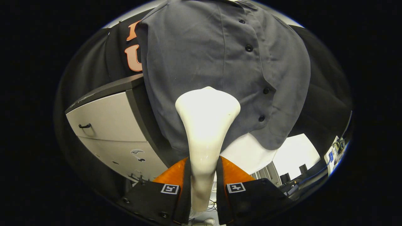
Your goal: Iron the clothes twice with a garment steamer, once on the left side and once on the right side.
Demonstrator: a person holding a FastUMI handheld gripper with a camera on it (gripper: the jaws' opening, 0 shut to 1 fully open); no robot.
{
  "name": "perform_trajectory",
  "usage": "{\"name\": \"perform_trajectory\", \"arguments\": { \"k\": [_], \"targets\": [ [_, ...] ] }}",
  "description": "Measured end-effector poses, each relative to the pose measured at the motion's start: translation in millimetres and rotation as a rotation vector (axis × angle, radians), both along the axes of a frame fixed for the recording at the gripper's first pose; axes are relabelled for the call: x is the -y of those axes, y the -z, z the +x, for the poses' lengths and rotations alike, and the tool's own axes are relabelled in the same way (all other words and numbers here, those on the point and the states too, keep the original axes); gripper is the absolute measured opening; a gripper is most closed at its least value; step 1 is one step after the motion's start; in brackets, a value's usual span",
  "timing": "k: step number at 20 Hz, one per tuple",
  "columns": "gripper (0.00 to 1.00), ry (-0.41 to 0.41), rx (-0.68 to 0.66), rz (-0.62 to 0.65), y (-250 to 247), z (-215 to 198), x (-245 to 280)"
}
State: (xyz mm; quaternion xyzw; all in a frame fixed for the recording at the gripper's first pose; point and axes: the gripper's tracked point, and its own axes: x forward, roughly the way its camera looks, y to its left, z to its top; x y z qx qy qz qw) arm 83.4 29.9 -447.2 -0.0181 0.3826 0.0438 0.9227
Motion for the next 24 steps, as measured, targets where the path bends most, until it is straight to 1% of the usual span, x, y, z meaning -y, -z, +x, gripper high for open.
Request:
{"name": "perform_trajectory", "arguments": {
  "k": [5, 8, 13, 21, 24],
  "targets": [
    [0.41, 0.003, -0.018, 0.008, 9, -9, 6],
    [0.41, 0.005, 0.002, 0.018, -10, -12, 15],
    [0.41, -0.009, 0.082, 0.027, -77, -7, 34],
    [0.41, -0.006, 0.226, 0.025, -190, 30, 79],
    [0.41, 0.004, 0.266, 0.006, -218, 45, 103]
  ]
}}
